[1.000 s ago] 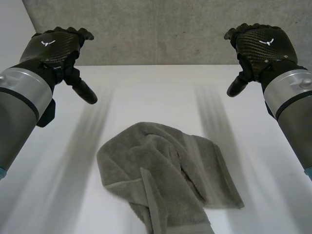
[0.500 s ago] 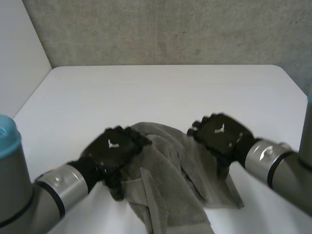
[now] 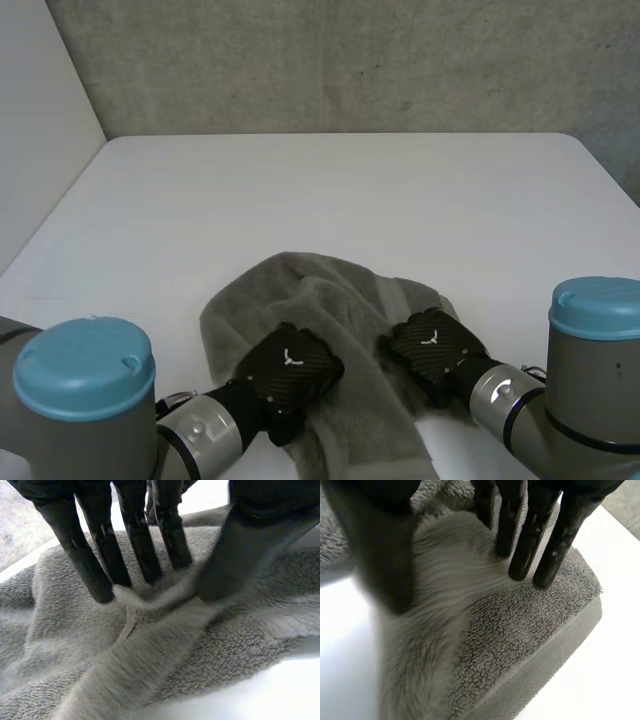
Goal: Fold the towel.
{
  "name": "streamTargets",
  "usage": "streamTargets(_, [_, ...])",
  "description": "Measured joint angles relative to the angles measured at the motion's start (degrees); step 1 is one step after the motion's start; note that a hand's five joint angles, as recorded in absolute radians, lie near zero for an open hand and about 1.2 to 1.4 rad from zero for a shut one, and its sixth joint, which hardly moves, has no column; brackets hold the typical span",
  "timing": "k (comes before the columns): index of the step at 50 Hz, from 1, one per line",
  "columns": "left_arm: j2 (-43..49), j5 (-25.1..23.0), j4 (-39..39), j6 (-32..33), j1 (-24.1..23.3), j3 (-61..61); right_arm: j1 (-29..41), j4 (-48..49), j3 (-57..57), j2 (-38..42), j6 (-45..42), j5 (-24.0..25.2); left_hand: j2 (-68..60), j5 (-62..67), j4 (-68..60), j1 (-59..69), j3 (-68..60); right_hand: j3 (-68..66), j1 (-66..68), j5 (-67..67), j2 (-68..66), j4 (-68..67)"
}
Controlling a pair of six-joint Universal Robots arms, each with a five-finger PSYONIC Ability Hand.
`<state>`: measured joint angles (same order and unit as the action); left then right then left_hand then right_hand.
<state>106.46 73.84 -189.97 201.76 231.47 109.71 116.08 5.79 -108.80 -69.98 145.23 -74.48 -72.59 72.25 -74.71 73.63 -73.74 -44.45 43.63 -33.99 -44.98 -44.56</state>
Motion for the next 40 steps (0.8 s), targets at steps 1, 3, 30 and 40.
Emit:
streamTargets(1, [0.2,0.0,-0.2,0.0,-0.2,0.0,0.0,0.4,0.2,0.2,-0.1,-0.2,-8.0,7.5,-7.5,5.8,-8.1,-8.5,5.5,-9.4,-8.8,-8.6])
streamTargets(3, [0.4,0.1,-0.5,0.0,-0.4,-0.1,-0.2,1.3,0.4,0.5,0.0,-0.4,-11.8,9.8,-11.0,6.1,-12.3,-21.9,13.1,-23.3,-22.6,-22.1])
streamTargets(30, [-1.2,12.5,-7.9,-5.1,31.9,-8.5,-6.5,4.4,21.4,5.3,5.9,-13.8,-13.7,10.4,-11.6,6.1,-14.2,-31.5,28.7,-32.4,-29.5,-31.5])
streamTargets(40, [3.1,12.3,-9.0,-4.4,33.5,-8.2,-6.1,-1.1,22.6,7.9,5.7,-12.9,29.2,-30.0,33.9,-31.3,30.8,15.3,-16.0,16.3,15.7,15.3])
